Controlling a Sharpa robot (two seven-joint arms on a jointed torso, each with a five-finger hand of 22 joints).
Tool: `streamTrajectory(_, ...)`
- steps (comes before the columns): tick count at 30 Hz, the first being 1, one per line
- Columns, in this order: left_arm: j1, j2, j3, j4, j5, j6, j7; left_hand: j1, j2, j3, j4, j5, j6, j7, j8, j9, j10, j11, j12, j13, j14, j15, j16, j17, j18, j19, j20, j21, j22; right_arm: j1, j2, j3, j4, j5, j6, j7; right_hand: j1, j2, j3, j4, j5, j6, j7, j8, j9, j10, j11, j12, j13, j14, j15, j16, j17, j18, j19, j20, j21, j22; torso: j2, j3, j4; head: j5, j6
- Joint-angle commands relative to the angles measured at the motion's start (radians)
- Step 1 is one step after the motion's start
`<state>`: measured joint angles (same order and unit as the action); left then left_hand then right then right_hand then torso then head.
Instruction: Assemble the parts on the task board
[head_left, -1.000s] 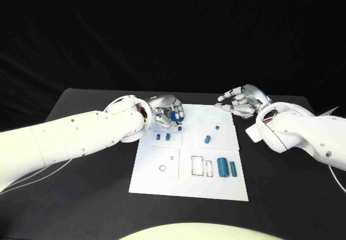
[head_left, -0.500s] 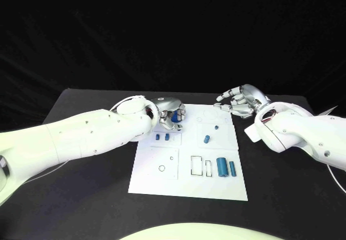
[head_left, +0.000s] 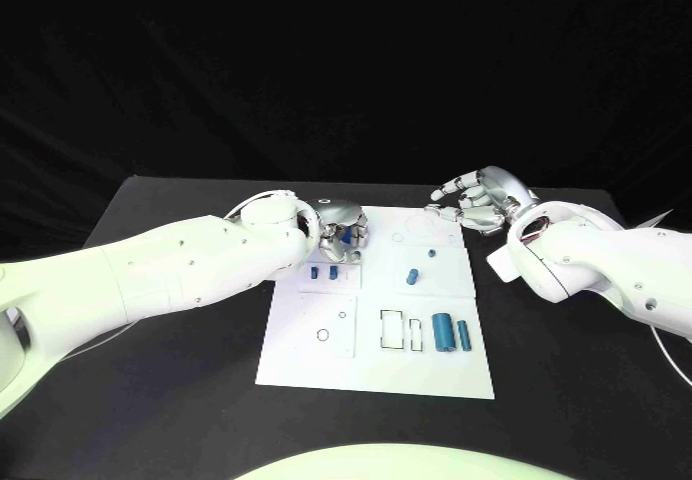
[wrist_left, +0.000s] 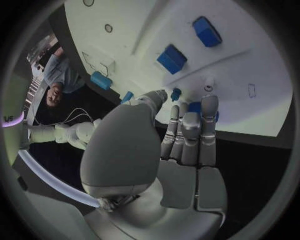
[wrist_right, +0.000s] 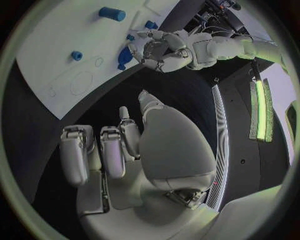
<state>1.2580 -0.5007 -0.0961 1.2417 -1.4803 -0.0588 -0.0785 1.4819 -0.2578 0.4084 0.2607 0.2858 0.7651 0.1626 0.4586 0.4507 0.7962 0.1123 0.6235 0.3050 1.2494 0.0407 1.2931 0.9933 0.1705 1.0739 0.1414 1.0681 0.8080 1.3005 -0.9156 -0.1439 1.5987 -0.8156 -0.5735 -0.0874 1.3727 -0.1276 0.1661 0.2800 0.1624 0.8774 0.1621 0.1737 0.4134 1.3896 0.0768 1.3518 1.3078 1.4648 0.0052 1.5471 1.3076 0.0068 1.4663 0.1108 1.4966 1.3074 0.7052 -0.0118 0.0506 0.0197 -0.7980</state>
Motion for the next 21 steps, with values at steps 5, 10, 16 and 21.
streamTrajectory(5,0.000,0.008,0.000,-0.010,-0.009,0.050,-0.017,0.010,0.003,0.004,0.000,0.001,0.011,0.000,-0.009,-0.007,0.013,0.000,-0.007,-0.005,0.013,0.002,0.011,0.006,-0.013,0.012,-0.001,0.014,0.014,0.000,-0.001,0.000,0.003,-0.006,0.002,0.012,-0.008,-0.003,0.005,0.000,0.005,-0.003,-0.001,0.007,0.001,-0.004,-0.001,-0.006,0.062,0.092,-0.005,-0.003,0.206,0.016,0.067,-0.009,-0.005,0.199,0.000,-0.0002,0.0010,-0.002,-0.001)
streamTrajectory(10,-0.001,0.014,0.000,-0.015,-0.007,0.042,-0.014,0.021,0.012,0.017,-0.004,0.001,0.026,0.000,-0.013,-0.016,0.027,-0.002,-0.010,-0.014,0.021,0.000,0.025,0.014,-0.017,0.023,-0.002,0.032,0.036,0.000,-0.002,0.000,0.005,-0.006,0.002,0.012,-0.009,-0.003,0.006,0.001,0.005,-0.003,-0.001,0.008,0.001,-0.003,-0.001,-0.005,0.063,0.092,-0.005,-0.003,0.207,0.016,0.068,-0.009,-0.005,0.200,0.001,-0.0001,0.0004,-0.003,-0.001)
streamTrajectory(16,-0.001,0.019,-0.001,-0.019,-0.003,0.031,-0.006,0.036,0.023,0.041,-0.015,0.000,0.047,-0.003,-0.019,-0.030,0.051,-0.007,-0.017,-0.028,0.031,-0.004,0.040,0.021,-0.020,0.034,-0.004,0.056,0.064,0.000,-0.002,0.000,0.007,-0.006,0.003,0.012,-0.009,-0.003,0.006,0.001,0.005,-0.003,-0.001,0.008,0.001,-0.003,-0.001,-0.005,0.063,0.092,-0.005,-0.003,0.207,0.016,0.068,-0.009,-0.005,0.200,0.000,0.0002,-0.0001,-0.005,-0.003)
streamTrajectory(21,-0.001,0.023,-0.002,-0.022,0.000,0.025,0.000,0.039,0.024,0.051,-0.019,-0.001,0.053,-0.006,-0.024,-0.037,0.063,-0.010,-0.023,-0.035,0.035,-0.007,0.046,0.022,-0.022,0.038,-0.005,0.066,0.074,0.000,-0.002,0.000,0.007,-0.006,0.003,0.011,-0.009,-0.003,0.006,0.001,0.005,-0.003,-0.001,0.008,0.001,-0.003,-0.001,-0.005,0.063,0.092,-0.005,-0.003,0.207,0.016,0.068,-0.009,-0.005,0.200,0.000,0.0006,0.0011,-0.006,-0.004)
